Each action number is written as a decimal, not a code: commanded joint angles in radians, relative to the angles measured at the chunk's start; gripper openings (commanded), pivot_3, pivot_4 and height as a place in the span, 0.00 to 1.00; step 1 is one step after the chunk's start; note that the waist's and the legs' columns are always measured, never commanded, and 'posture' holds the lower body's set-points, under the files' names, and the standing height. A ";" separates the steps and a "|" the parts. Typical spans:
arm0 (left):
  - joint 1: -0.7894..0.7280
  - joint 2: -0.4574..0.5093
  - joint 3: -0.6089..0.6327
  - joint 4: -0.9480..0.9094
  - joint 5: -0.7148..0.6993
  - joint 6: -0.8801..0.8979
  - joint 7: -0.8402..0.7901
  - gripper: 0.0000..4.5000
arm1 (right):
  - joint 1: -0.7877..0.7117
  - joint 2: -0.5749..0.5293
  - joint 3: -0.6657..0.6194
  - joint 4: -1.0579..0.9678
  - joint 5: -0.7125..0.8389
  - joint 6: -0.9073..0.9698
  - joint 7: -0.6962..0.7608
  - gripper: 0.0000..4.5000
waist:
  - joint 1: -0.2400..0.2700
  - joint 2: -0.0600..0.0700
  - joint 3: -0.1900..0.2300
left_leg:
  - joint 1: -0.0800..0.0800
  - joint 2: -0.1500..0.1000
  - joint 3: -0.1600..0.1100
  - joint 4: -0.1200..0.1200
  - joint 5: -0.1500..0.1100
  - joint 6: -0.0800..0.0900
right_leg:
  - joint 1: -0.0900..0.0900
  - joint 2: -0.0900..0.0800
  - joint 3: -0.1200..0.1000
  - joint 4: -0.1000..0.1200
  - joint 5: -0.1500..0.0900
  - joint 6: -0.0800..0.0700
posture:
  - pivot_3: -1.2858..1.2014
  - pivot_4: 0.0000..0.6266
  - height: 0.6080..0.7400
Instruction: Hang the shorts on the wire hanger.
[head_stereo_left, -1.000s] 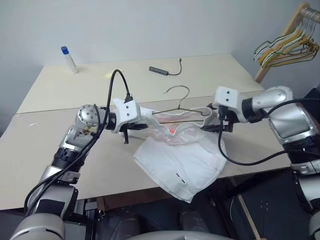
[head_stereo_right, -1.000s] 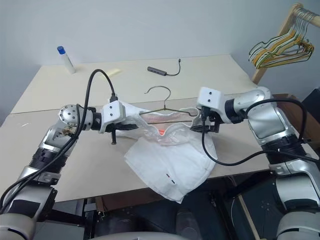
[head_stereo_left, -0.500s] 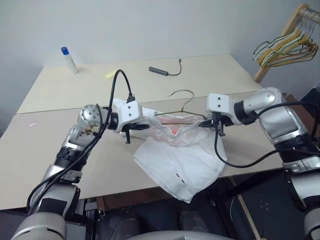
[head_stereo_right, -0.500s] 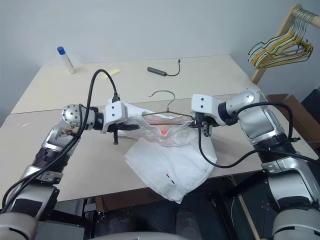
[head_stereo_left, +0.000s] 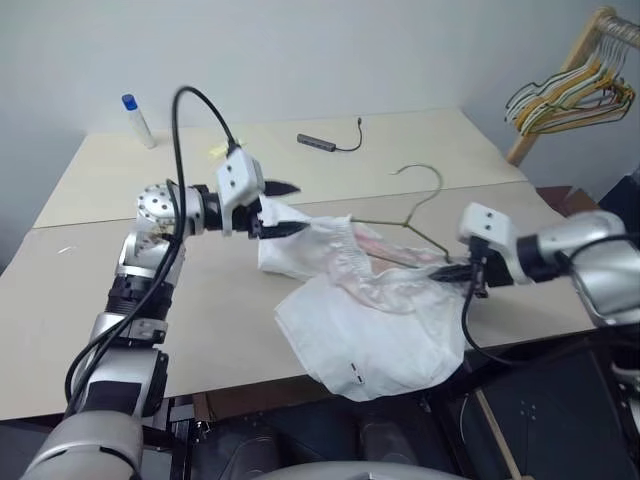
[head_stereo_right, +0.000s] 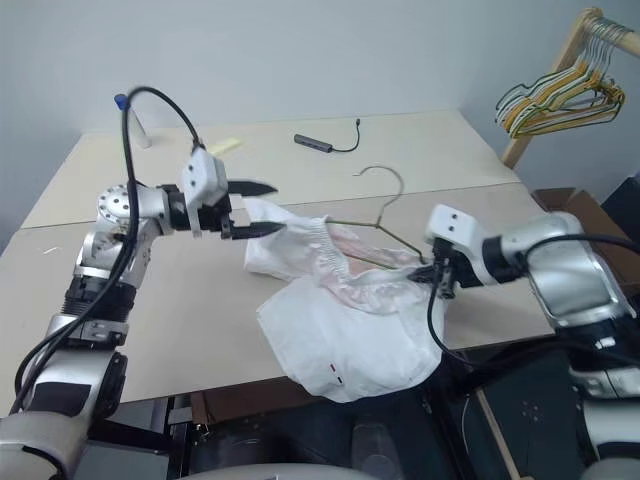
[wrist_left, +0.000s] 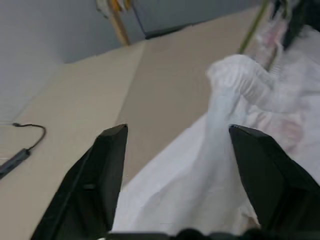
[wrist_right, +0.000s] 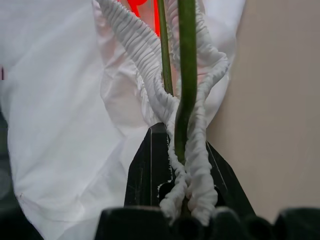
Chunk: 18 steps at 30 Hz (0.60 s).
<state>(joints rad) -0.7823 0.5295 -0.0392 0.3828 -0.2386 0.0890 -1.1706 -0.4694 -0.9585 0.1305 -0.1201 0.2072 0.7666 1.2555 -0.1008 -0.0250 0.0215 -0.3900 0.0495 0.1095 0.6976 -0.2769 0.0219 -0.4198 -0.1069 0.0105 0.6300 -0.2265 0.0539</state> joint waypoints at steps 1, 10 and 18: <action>-0.043 -0.029 0.081 -0.015 -0.048 -0.023 0.086 1.00 | 0.074 -0.025 -0.143 -0.083 0.067 0.120 -0.069 0.01 | 0.001 0.000 0.000 | 0.000 0.000 0.000 0.000 0.000 0.000 | 0.000 0.000 0.000 0.000 0.000 0.000 | 0.46 0.00 1.00; 0.017 -0.187 0.185 -0.383 -0.293 0.279 0.355 1.00 | 0.225 0.081 -0.617 -0.185 0.091 0.698 -0.429 0.01 | 0.003 0.000 0.000 | -0.001 -0.001 -0.001 0.001 0.000 0.000 | 0.001 -0.001 0.000 0.000 0.000 0.001 | 0.44 0.00 1.00; -0.004 -0.262 0.164 -0.569 -0.408 0.389 0.461 1.00 | 0.072 0.004 -0.814 0.056 0.162 0.848 -0.626 0.01 | -0.041 0.005 -0.003 | 0.003 -0.001 -0.002 0.000 0.000 0.000 | 0.005 0.000 0.002 -0.002 0.000 0.001 | 0.42 0.00 1.00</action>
<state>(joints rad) -0.7515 0.2667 0.1241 -0.1595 -0.6306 0.4715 -0.7280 -0.3501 -0.9085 -0.6289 -0.1154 0.3499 1.6071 0.6756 -0.1421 -0.0202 0.0183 -0.3842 0.0479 0.1079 0.6967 -0.2772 0.0225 -0.4114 -0.1073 0.0123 0.6273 -0.2261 0.0546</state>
